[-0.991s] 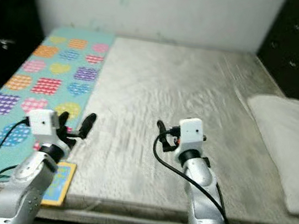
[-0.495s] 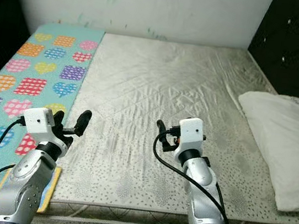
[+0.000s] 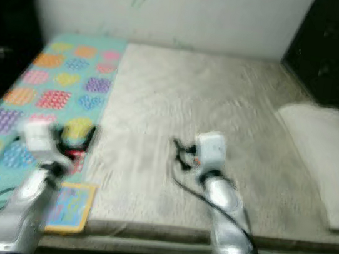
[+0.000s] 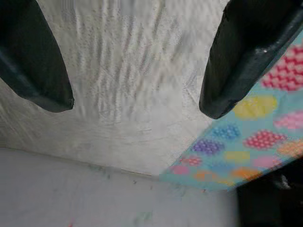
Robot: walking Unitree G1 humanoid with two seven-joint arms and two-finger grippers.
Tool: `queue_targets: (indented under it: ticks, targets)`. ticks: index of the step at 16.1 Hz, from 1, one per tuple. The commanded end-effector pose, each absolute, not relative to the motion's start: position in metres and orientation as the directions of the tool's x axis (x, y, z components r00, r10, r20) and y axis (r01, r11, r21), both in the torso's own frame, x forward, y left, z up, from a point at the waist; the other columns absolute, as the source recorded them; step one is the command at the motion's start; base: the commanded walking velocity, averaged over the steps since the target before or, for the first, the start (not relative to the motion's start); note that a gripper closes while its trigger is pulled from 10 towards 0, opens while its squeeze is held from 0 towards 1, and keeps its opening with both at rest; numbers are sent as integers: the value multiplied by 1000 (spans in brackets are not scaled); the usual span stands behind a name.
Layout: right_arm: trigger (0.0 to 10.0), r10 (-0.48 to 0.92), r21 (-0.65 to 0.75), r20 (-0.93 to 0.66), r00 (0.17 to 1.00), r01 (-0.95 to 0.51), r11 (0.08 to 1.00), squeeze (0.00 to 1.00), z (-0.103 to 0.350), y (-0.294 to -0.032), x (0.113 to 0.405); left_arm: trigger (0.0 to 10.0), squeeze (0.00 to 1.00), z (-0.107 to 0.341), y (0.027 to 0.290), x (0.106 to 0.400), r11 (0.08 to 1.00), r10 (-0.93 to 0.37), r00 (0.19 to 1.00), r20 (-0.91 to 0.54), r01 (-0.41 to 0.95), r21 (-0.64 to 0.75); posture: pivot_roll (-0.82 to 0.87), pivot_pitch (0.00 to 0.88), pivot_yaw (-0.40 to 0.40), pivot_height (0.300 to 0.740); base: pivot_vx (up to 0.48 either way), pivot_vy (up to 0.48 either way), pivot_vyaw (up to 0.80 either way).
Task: Clean up the room
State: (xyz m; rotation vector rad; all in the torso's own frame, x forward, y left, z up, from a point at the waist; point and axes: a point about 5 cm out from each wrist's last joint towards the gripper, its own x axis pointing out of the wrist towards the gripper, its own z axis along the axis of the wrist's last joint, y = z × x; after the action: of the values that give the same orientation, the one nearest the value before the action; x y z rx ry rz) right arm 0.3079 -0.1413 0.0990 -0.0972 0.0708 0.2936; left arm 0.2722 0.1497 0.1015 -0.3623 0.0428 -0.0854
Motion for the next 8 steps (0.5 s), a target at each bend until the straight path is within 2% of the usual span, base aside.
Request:
queue_targets:
  ticks: [1,8]
  targets:
    - [10000,306,-79,-65,950,-311,947,0,104,-135,309,10000,0,104,156,274,938,-79,997,-19,68,-341,-170,8,-4,740,0,480,0]
    - [10000,311,-71,-73,948,-316,946,0,103,-134,310,10000,0,104,156,275,937,-78,997,-22,65,-344,-172,7,-4,740,0,480,0]
